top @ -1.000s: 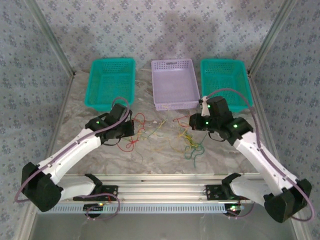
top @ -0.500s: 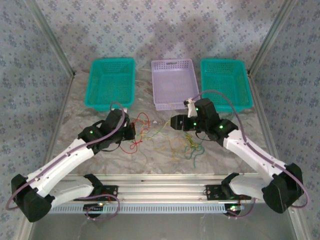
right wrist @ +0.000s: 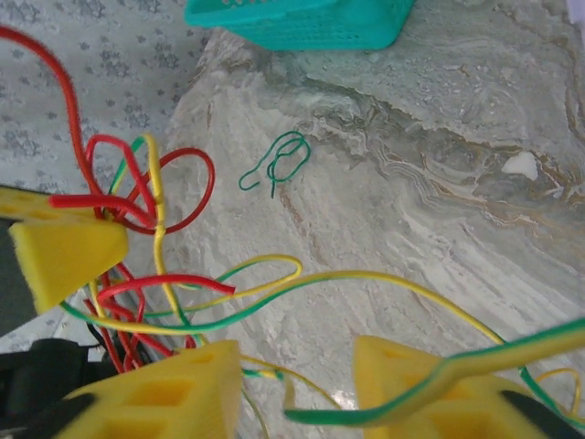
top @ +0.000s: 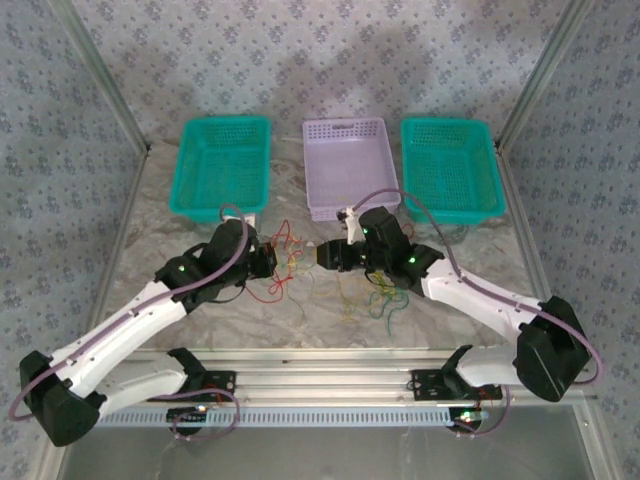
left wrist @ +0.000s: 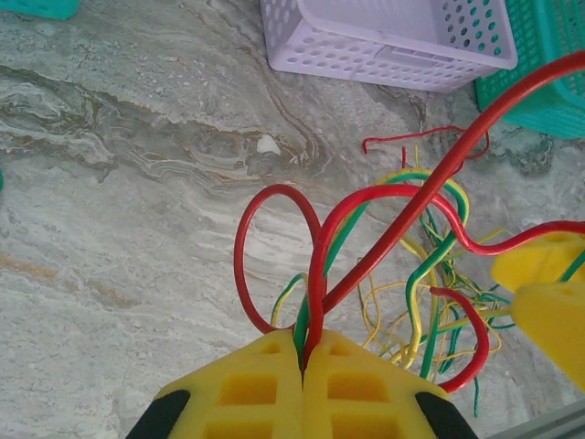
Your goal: Untangle the cables
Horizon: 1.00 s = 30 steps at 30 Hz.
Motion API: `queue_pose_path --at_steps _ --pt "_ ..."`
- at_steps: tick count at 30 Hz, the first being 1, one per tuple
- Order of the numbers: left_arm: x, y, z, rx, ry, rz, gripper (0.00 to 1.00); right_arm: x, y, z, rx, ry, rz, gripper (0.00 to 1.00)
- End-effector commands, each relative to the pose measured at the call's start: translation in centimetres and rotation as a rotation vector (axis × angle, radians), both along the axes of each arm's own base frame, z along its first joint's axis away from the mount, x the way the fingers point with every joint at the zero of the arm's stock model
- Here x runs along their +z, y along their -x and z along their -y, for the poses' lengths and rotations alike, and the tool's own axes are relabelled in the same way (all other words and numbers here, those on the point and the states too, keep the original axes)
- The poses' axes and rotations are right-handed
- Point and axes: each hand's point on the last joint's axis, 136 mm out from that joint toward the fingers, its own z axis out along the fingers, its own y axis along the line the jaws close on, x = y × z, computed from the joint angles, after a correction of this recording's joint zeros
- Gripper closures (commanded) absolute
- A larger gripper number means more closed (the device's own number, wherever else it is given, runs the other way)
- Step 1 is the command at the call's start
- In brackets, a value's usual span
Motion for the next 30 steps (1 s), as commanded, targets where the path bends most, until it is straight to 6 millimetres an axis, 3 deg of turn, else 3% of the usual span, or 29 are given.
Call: queue_pose_path --at_steps 1,6,10,18,25,30 --pt "1.1 0.1 0.1 0.006 0.049 0.038 1.00 0.5 -1.0 0.6 -0.058 0.010 0.039 0.73" --pt "1.0 0.3 -0.2 0.011 0.047 0.043 1.00 1.4 -1.5 2.0 -0.116 0.032 0.082 1.00" --pt "0.5 0.2 -1.3 0.031 -0.012 0.044 1.00 3.4 -1.7 4.6 -0.183 0.090 0.147 1.00" --pt "-0.2 0.4 -3.1 0.058 -0.108 0.039 1.00 3.5 -2.8 14.3 -0.429 0.385 0.132 1.00" --pt "-0.9 0.6 -4.5 0.070 -0.167 0.020 1.00 4.9 -3.4 20.9 -0.607 0.389 0.094 1.00" --pt "-1.4 0.7 -4.9 0.059 -0.198 0.008 1.00 6.6 -3.3 24.1 -0.705 0.415 0.116 1.00"
